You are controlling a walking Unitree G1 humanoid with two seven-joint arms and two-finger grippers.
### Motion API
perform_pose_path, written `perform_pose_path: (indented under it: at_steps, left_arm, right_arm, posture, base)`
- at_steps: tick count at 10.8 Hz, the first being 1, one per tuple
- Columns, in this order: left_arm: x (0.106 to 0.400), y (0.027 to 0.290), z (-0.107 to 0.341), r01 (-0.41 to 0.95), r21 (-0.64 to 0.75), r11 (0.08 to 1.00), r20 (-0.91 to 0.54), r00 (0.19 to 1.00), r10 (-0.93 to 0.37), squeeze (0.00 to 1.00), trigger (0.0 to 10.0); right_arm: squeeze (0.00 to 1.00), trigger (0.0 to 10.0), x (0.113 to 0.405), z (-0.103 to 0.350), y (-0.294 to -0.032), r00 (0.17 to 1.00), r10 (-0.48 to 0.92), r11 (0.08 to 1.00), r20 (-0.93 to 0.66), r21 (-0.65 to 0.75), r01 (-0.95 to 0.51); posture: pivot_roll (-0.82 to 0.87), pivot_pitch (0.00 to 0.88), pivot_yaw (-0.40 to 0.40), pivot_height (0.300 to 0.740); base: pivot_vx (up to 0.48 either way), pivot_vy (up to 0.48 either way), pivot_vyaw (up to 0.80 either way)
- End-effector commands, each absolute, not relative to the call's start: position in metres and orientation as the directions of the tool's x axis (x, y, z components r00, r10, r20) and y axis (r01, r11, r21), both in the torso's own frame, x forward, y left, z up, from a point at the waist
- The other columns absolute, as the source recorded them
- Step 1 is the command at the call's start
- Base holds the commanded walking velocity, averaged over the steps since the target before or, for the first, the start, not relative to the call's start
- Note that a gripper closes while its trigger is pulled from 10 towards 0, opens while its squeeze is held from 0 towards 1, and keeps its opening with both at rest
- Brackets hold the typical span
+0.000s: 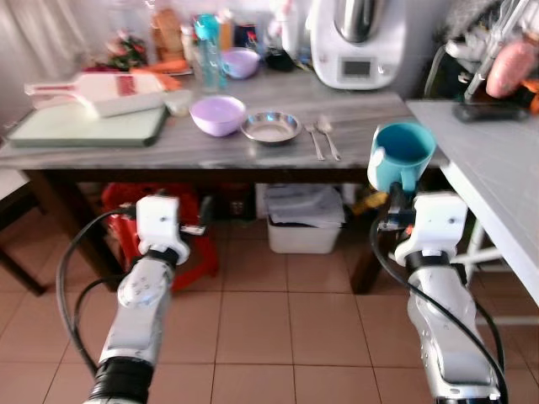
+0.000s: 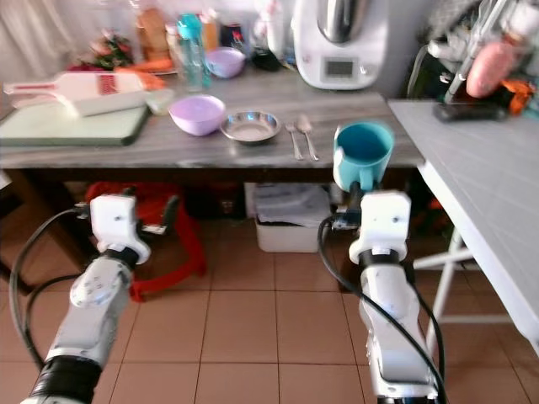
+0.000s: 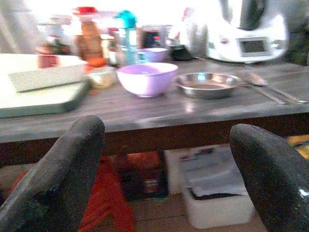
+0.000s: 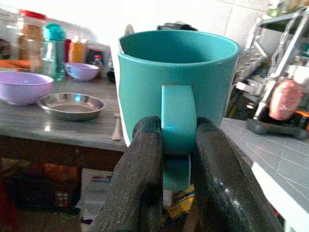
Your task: Setting the table
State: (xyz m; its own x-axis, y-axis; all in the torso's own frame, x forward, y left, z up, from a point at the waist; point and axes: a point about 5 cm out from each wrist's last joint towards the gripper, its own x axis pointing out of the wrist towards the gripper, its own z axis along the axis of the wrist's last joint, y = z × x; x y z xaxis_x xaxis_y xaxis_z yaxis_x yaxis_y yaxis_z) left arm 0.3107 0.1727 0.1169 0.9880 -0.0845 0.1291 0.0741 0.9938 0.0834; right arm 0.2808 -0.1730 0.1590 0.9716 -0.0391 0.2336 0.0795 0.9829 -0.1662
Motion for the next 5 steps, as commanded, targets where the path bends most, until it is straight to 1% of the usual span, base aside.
perform_pose_path:
  at_steps: [1, 2, 3, 5]
  left_arm:
    - [0.308, 0.181, 0.121, 0.024, 0.120, 0.993, 0.152, 0.988, -0.043, 0.00, 10.0]
    - [0.300, 0.188, 0.117, -0.016, 0.147, 0.989, 0.147, 0.989, -0.006, 0.00, 10.0]
    - [0.290, 0.193, 0.110, -0.031, 0.162, 0.986, 0.126, 0.992, 0.011, 0.00, 10.0]
    - [0.280, 0.197, 0.103, -0.046, 0.149, 0.988, 0.101, 0.994, 0.031, 0.00, 10.0]
  right_arm:
    - [0.00, 10.0, 0.277, 0.170, -0.171, 0.959, -0.035, 0.984, 0.281, -0.161, 0.083]
    - [0.00, 10.0, 0.272, 0.167, -0.172, 0.960, -0.045, 0.983, 0.275, -0.161, 0.093]
    - [0.00, 10.0, 0.265, 0.163, -0.172, 0.963, -0.056, 0.981, 0.264, -0.166, 0.103]
    - [0.00, 10.0, 0.248, 0.154, -0.177, 0.963, -0.100, 0.973, 0.251, -0.178, 0.147]
  posture:
    - [0.04, 0.000, 0.022, 0.740]
    - [0.04, 0.004, 0.022, 0.740]
    - [0.05, 0.007, 0.020, 0.740]
    - [0.05, 0.009, 0.018, 0.740]
  base:
    - [0.000, 0.000, 0.52]
    - [0.000, 0.000, 0.41]
    - [0.000, 0.000, 0.00]
    - [0.000, 0.000, 0.00]
